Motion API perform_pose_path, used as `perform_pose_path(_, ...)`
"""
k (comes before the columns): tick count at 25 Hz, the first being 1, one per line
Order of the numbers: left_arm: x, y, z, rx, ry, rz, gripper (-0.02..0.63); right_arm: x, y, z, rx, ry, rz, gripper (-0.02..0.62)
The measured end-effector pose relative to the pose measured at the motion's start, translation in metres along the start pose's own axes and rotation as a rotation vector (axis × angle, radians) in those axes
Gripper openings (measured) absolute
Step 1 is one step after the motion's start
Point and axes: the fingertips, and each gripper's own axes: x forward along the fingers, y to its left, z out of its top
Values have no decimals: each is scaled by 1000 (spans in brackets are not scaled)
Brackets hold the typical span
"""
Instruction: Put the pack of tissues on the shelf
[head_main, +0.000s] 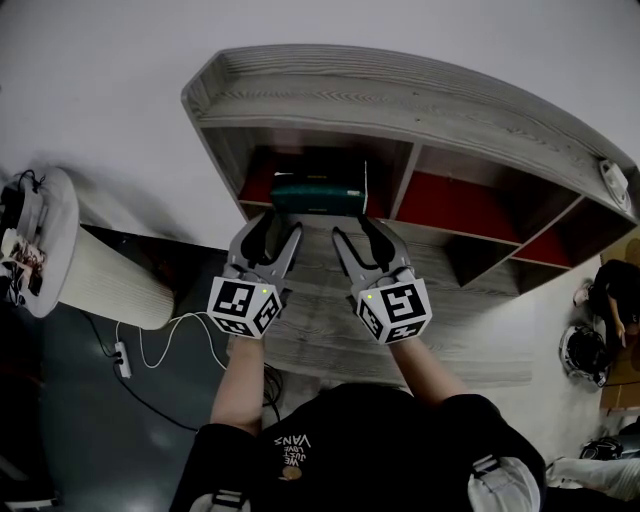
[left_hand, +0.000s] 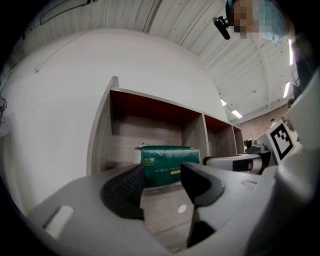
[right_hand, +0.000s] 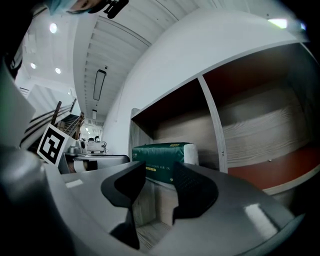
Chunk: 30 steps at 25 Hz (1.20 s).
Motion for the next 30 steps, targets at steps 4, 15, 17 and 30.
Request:
perform_pose_path(4,1,-8,-2,-12,-3,-5,251,-2,0,-2,-16,8,0,128)
perform_pose_path(15,6,-7,-8,-28,8,45,77,4,-7,-8,-35,43,-22,3)
perform_pose_path(17,8,-4,-9,-25,18,58,51,6,-11,-8,-39,52,-41,3)
perform_pose_path(30,27,18,-4,-11,37,82,51,31,-19,-4,-67,81,-63,3)
